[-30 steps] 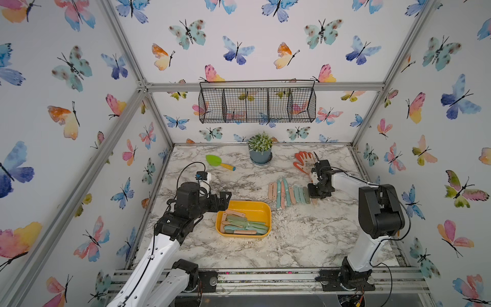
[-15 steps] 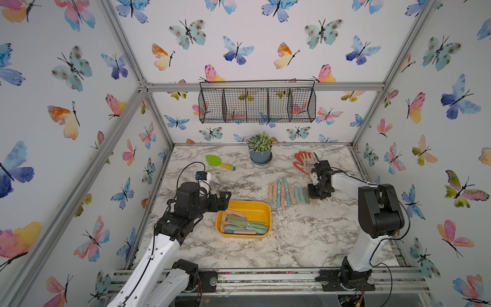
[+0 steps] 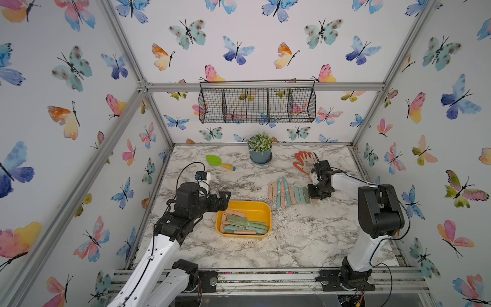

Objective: Take the fruit knife out of the storage box
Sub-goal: Place the fruit knife at the center of the board.

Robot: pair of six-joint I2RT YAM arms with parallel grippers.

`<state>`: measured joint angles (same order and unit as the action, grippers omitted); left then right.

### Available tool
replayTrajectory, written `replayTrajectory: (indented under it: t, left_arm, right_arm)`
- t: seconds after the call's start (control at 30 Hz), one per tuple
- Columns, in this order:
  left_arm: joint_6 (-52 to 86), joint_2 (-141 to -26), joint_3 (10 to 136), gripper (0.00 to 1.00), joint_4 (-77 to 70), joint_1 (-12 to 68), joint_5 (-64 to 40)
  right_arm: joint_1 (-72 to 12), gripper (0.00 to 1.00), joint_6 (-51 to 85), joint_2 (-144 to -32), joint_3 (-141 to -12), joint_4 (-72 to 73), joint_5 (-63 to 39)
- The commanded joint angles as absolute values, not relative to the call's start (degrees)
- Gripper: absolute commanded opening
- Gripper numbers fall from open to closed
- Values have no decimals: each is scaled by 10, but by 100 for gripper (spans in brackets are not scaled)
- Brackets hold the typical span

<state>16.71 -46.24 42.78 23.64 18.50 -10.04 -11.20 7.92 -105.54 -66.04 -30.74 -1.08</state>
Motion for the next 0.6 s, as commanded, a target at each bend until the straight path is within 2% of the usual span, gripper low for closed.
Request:
replayTrajectory:
  t: [0.0,0.37,0.57]
  left_arm:
    - [162,-454,432,98,240,185,-89]
    - [162,-453,432,98,240,185,-87]
    - [162,-453,433,98,241,185,-86]
  right_arm:
    - [-109,30,82,-1058,-652,-305,-12]
    - [-109,31,84,-1046,-653,-308,-11]
    - [-109,32,90,-1004,-659,-308,-15]
